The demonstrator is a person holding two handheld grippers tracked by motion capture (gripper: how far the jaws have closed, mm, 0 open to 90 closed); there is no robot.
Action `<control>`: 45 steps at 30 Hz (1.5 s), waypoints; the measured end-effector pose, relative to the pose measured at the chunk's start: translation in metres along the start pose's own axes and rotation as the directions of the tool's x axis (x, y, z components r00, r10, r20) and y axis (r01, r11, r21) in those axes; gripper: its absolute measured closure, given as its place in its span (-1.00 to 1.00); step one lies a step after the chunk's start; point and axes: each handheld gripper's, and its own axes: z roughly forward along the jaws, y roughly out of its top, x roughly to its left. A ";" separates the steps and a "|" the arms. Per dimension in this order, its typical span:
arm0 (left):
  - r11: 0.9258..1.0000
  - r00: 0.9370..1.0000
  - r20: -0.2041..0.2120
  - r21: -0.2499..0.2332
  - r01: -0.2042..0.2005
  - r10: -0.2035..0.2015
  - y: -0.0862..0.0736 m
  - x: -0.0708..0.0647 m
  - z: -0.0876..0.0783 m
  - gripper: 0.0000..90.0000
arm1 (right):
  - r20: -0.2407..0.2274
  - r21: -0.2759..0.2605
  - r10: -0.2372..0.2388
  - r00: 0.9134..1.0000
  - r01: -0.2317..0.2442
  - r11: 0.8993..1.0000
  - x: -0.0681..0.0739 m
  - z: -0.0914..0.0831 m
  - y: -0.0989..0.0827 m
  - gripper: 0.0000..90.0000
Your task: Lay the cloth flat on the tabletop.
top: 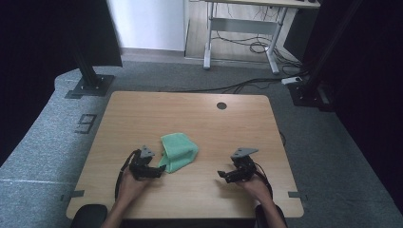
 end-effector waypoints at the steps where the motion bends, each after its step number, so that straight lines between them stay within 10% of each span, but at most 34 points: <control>1: 1.000 1.000 0.000 0.000 0.000 0.000 0.000 0.000 0.000 -0.63 | -0.015 -0.006 -0.008 1.000 0.008 1.000 0.003 0.003 0.007 -0.72; 16: 1.000 1.000 -0.004 0.001 0.002 -0.002 0.000 -0.001 0.000 -0.63 | -0.117 -0.034 -0.083 0.990 0.079 0.996 0.027 0.041 0.067 -0.70; 45: 1.000 1.000 -0.006 0.002 0.002 -0.002 0.000 -0.001 0.000 -0.63 | -0.172 -0.007 -0.214 0.961 0.216 0.976 0.067 0.102 0.128 -0.47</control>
